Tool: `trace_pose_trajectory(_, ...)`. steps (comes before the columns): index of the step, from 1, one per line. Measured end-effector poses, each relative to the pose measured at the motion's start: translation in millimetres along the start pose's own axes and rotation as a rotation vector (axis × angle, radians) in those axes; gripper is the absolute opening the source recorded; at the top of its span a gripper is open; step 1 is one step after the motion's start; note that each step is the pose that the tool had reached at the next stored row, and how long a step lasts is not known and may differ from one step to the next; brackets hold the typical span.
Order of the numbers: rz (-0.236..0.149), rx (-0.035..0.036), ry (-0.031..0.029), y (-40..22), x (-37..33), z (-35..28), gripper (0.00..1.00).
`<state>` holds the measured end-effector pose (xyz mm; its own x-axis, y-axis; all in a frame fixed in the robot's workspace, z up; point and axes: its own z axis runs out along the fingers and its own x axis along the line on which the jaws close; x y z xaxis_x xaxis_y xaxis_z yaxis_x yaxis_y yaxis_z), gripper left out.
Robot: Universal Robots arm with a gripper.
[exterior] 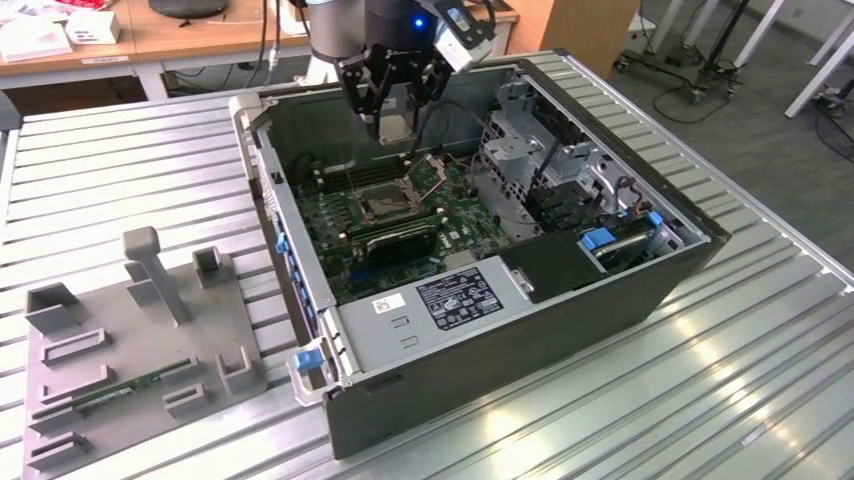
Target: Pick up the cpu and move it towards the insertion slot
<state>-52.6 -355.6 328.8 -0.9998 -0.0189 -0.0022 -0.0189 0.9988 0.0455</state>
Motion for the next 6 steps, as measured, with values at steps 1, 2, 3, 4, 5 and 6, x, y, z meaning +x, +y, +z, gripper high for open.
trace_pose_trajectory(1,0.0,0.0,0.0,0.0,0.0,0.0,0.55)
trace_pose_trajectory(2,0.0,0.0,0.0,0.0,0.0,0.0,0.55)
trace_pose_trajectory(3,0.0,0.0,0.0,0.0,0.0,0.2,0.55)
trace_pose_trajectory(4,0.0,0.0,0.0,0.1,0.0,0.4,0.55)
trace_pose_trajectory(5,0.0,0.0,0.0,0.1,0.0,0.4,0.55)
trace_pose_trajectory(6,0.0,-0.0001,0.0,0.1,0.0,0.4,0.55)
